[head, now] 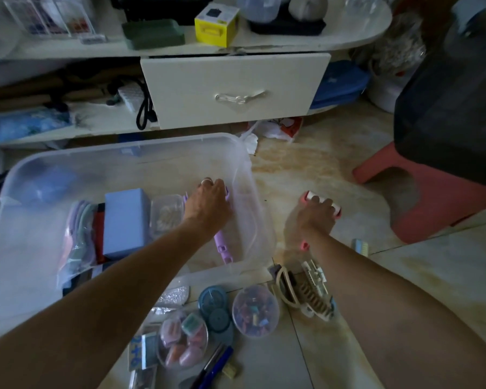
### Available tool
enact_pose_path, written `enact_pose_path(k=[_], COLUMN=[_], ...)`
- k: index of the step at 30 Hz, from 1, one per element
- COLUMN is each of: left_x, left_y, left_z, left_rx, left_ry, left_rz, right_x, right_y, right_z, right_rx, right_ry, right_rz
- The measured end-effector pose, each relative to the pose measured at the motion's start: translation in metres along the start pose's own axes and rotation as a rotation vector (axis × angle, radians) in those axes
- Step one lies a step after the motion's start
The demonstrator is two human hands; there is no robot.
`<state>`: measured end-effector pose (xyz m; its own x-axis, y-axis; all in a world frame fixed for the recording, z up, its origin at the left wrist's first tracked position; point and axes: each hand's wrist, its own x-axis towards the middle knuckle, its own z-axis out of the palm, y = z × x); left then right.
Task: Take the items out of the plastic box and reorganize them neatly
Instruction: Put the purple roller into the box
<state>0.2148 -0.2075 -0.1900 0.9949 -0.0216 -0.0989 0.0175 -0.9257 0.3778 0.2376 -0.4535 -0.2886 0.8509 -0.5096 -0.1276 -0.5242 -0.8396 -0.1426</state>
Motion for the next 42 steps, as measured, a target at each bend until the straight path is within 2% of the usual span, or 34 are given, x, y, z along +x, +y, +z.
enact_pose_path(k=[3, 5, 7, 11, 14, 17, 20, 23, 26, 29, 32, 33, 35, 39, 42], left_x=[-0.003, -0.006, -0.009, -0.016, -0.019, -0.019, -0.019, -0.022, -0.028, -0.034, -0.036, -0.037, -0.038, -0.038, -0.036], left_y=[-0.006, -0.011, -0.02, -0.041, -0.06, -0.079, -0.094, -0.108, -0.119, -0.127, -0.134, -0.135, -0.137, -0.137, -0.139], left_z=[-0.007, -0.01, -0.012, -0.02, -0.026, -0.033, -0.044, -0.054, -0.058, -0.056, -0.046, -0.043, -0.037, -0.022, -0.013], left_rx=[0.004, 0.008, 0.012, 0.07, 0.085, 0.098, 0.123, 0.144, 0.131, 0.156, 0.218, 0.237, 0.278, 0.386, 0.476], left_ry=[-0.017, -0.012, 0.001, 0.02, -0.001, -0.047, -0.089, -0.144, -0.2, -0.241, -0.318, -0.339, -0.367, -0.447, -0.504], left_rz=[-0.016, -0.012, -0.012, -0.012, -0.046, -0.067, -0.051, -0.043, -0.077, -0.087, -0.027, 0.0, 0.034, 0.092, 0.123], right_x=[0.0, -0.001, -0.005, -0.011, -0.02, -0.044, -0.08, -0.122, -0.156, -0.17, -0.161, -0.156, -0.145, -0.132, -0.13], right_y=[-0.001, 0.005, 0.009, -0.009, -0.055, -0.109, -0.151, -0.177, -0.188, -0.19, -0.189, -0.188, -0.185, -0.186, -0.19], right_z=[0.004, 0.011, 0.015, -0.018, -0.061, -0.102, -0.126, -0.131, -0.119, -0.095, -0.067, -0.063, -0.055, -0.04, -0.033], right_rx=[0.14, 0.226, 0.296, 0.353, 0.47, 0.567, 0.542, 0.493, 0.541, 0.449, 0.194, 0.212, 0.269, 0.318, 0.409], right_ry=[0.014, -0.035, -0.048, 0.097, 0.242, 0.418, 0.548, 0.617, 0.533, 0.285, -0.033, -0.114, -0.17, -0.237, -0.267], right_rz=[0.163, 0.256, 0.269, 0.262, 0.064, -0.249, -0.563, -0.759, -0.778, -0.697, -0.458, -0.362, -0.249, -0.28, -0.171])
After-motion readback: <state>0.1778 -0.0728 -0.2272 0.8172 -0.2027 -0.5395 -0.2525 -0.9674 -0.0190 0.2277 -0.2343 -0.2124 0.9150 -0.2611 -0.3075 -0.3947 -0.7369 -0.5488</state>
